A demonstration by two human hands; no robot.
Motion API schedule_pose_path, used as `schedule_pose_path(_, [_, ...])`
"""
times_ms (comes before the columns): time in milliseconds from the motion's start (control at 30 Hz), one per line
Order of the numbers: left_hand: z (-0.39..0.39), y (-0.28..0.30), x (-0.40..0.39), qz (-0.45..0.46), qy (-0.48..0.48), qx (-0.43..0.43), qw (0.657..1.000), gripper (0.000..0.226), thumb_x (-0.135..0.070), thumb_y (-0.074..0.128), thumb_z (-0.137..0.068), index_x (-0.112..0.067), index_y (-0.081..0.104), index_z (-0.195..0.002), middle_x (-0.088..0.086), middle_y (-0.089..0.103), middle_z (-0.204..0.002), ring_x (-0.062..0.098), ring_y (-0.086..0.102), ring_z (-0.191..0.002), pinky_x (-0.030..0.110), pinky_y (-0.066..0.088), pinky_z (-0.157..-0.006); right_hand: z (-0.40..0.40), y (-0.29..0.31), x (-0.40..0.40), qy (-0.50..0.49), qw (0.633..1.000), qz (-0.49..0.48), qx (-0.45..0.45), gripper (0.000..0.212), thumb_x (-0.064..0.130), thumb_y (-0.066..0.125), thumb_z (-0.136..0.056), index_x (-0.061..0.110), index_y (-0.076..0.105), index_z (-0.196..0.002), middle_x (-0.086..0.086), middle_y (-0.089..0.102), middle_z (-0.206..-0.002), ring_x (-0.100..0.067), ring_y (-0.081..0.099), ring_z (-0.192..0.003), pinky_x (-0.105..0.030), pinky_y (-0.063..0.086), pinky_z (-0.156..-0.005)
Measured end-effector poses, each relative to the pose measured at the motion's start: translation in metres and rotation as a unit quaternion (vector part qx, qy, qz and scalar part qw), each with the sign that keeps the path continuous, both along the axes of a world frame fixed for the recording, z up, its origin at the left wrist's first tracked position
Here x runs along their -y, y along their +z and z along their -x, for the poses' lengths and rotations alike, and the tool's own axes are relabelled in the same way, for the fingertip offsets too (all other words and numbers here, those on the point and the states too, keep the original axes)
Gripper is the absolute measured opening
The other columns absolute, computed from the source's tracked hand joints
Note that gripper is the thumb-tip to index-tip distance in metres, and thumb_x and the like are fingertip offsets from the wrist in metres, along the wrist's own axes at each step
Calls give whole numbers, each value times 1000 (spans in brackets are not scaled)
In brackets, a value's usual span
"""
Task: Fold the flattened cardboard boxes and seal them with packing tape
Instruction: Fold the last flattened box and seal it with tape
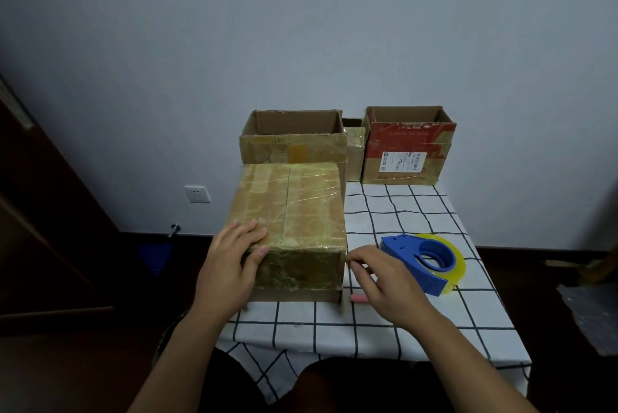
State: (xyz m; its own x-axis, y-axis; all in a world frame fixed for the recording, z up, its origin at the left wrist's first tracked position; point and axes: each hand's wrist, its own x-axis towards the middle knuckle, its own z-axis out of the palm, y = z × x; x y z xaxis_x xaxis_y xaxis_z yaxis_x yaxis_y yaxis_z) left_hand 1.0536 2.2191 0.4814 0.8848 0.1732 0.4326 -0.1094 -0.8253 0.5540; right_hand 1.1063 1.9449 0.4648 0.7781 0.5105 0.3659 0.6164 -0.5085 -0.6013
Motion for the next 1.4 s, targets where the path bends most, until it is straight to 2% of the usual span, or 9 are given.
schedule_pose_path(200, [-2,2,1,3,-3,4,1000,39,-42,51,-91,-27,66,-124,-21,52,-133,9,35,-135,22,22,-107,-15,2,-1,-21,999,32,-3,11,45,56,-96,34,55,-97,16,60,-92,-5,61,-84,-24,56,-63])
schedule_pose_path(500, [-5,0,3,-17,-3,10,1000,41,-45,48,-93,-24,67,-123,-20,52,-132,13,38,-135,31,28,-109,-12,-9,-18,-81,960,74,259,28,32,46,-96,15,57,-76,4,53,-66,-15,50,-52,-27,36,-40])
schedule_pose_path(567, [-3,0,3,-33,12,12,999,46,-49,42,-93,-23,67,-123,-19,51,-133,17,39,-136,41,24,-114,-11,-8,-12,-58,966,96,232,31,40,44,-97,17,60,-85,5,58,-74,-14,55,-59,-24,35,-44])
schedule_pose_path(667, [0,-1,11,-73,55,5,996,46,-47,38,-94,-25,64,-125,-13,53,-138,24,33,-141,54,9,-118,-17,-12,9,-51,993,99,39,59,66,39,-93,18,61,-120,6,64,-109,-12,60,-95,-31,52,-71])
schedule_pose_path(733, [1,-1,21,-91,80,0,993,49,-46,36,-95,-22,62,-129,-4,54,-141,26,30,-143,54,5,-119,-30,-26,34,-119,989,77,-35,50,56,49,-95,17,59,-124,3,62,-117,-15,56,-109,-35,49,-85])
schedule_pose_path(800, [1,0,30,-97,97,-1,991,54,-48,36,-94,-20,59,-133,1,53,-142,26,29,-144,52,4,-120,-49,-43,63,-210,968,131,-46,40,42,57,-96,14,58,-125,-4,58,-123,-21,49,-118,-35,46,-92])
schedule_pose_path(933, [-3,3,45,-124,94,4,988,56,-48,39,-89,-16,62,-129,3,56,-138,28,36,-139,48,6,-119,-77,-71,102,-268,904,309,-126,65,52,58,-90,19,39,-142,-5,44,-145,-26,26,-142,-43,26,-114])
schedule_pose_path(1133, [-6,6,50,-123,80,11,989,50,-46,41,-89,-16,67,-120,1,62,-128,22,52,-123,44,19,-117,-86,-69,98,-235,903,326,-152,24,44,53,-96,23,51,-105,6,63,-98,-17,58,-102,-45,18,-116])
schedule_pose_path(1400, [-7,13,46,-121,49,-16,991,53,-56,40,-89,-24,65,-122,-6,59,-129,18,49,-122,36,21,-110,-61,-4,87,-202,969,124,-71,16,32,58,-95,18,52,-97,5,54,-87,-18,47,-86,-37,33,-99])
